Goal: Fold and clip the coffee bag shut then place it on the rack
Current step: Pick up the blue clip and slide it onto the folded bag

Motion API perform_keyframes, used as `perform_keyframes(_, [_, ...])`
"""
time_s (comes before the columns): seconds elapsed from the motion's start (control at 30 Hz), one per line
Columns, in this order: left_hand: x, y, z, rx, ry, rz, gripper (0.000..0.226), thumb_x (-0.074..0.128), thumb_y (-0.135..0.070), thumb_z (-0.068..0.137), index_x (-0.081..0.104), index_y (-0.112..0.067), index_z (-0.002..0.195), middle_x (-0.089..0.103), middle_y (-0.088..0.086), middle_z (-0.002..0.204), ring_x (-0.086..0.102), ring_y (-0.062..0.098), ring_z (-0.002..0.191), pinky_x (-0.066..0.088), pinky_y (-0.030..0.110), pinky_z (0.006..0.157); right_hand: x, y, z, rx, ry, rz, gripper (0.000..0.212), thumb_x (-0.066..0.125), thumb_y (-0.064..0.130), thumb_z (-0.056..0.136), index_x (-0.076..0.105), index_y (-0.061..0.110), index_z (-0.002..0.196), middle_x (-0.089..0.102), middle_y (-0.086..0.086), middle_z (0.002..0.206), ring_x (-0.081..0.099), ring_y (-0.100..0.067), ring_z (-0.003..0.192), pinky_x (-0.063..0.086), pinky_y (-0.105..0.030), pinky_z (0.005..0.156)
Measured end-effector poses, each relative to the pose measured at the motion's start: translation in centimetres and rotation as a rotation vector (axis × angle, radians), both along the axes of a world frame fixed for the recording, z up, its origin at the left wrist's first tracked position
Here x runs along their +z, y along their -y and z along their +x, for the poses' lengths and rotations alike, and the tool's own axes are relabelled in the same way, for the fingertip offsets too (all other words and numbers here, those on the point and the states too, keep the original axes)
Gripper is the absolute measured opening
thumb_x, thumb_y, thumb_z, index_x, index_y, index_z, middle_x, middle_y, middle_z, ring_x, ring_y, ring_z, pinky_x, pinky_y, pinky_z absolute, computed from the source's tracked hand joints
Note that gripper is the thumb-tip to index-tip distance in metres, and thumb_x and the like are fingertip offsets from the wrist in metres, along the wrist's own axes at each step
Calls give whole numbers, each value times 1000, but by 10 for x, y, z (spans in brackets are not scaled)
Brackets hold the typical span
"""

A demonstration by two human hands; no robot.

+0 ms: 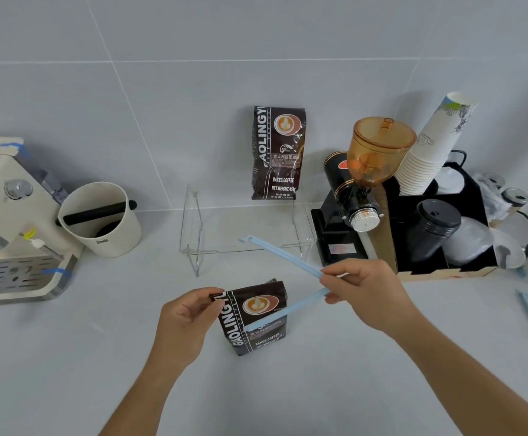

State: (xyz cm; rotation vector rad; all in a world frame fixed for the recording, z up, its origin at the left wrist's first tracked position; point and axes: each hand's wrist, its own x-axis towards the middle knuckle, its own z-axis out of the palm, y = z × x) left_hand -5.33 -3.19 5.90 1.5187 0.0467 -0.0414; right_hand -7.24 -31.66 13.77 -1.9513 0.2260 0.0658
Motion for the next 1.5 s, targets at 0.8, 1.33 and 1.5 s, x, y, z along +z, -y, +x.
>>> perform_keyframes(0.8, [-9, 10, -11, 96, 15, 106, 30, 67, -3, 88, 79, -30, 84, 81, -5, 88, 75, 10, 82, 57, 16, 66, -20, -29, 34, 413, -135, 8, 27, 78, 12, 77, 77, 26, 100, 78, -2, 94, 73, -20, 87, 55, -58, 85])
perform_keyframes(1.33, [-19, 1, -8, 70, -41, 82, 27, 61, -11, 94, 76, -20, 73, 62, 0, 70, 47, 8, 63, 37, 16, 56, -39, -32, 34, 348, -79, 212, 23, 71, -5, 82, 76, 7, 101, 75, -22, 94, 73, -22, 80, 60, -24, 69])
perform_keyframes(1.5, [-17, -1, -17, 83, -73, 77, 25, 61, -27, 92, 79, -29, 75, 61, -13, 64, 46, 2, 57, 38, 12, 58, -43, -38, 30, 332, -45, 283, 25, 69, -8, 82, 77, 12, 94, 70, -34, 90, 66, -16, 68, 58, -22, 67])
